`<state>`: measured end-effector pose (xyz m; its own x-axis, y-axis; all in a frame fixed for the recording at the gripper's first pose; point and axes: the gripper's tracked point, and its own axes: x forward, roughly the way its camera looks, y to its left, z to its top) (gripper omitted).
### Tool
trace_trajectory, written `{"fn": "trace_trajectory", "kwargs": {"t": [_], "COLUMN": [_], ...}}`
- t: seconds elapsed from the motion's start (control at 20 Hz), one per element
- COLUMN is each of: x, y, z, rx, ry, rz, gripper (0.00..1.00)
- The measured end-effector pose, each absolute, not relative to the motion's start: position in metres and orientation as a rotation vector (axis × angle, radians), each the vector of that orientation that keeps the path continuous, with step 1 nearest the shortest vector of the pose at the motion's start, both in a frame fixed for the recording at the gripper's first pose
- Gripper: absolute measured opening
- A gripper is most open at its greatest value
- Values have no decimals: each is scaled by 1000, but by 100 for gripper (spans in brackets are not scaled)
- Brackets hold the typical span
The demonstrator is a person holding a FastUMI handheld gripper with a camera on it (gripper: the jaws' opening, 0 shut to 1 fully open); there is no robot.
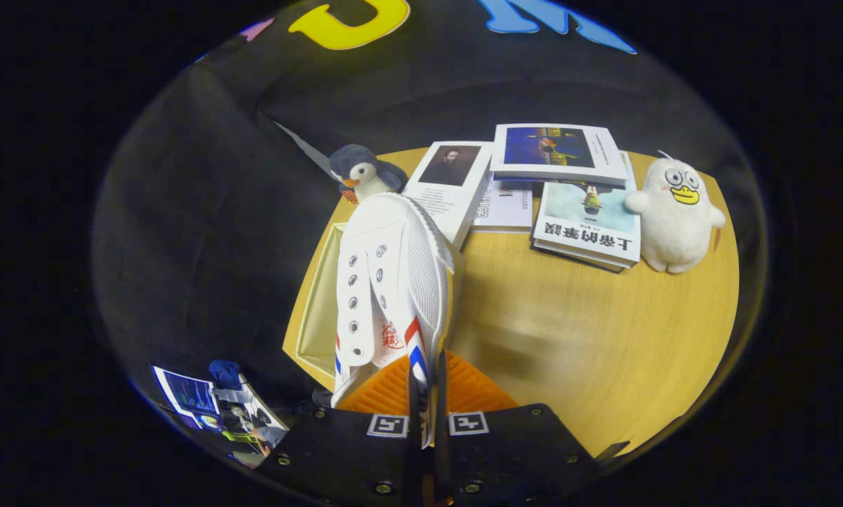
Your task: Open the storage box then place both shoes into the box .Put the left shoe in first, then the right shoe, with the right side of both shoes facing outward in a uniform manner.
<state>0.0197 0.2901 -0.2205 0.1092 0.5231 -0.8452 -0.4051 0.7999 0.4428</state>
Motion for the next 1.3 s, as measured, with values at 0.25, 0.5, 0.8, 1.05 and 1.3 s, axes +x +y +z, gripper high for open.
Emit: {"fn": "trace_trajectory", "kwargs": {"t": [0.25, 0.5, 0.8, 1.05, 1.3], "x": [21, 16, 10, 15, 26], "y": [345, 382, 408, 422, 413], "z": [-234, -259, -281, -275, -257], "rx": [31, -102, -157, -231, -215], "ry": [1307, 1328, 1357, 1269, 1180], "rz": [749, 778, 768, 814, 787], "gripper": [7, 7, 7, 51, 99]}}
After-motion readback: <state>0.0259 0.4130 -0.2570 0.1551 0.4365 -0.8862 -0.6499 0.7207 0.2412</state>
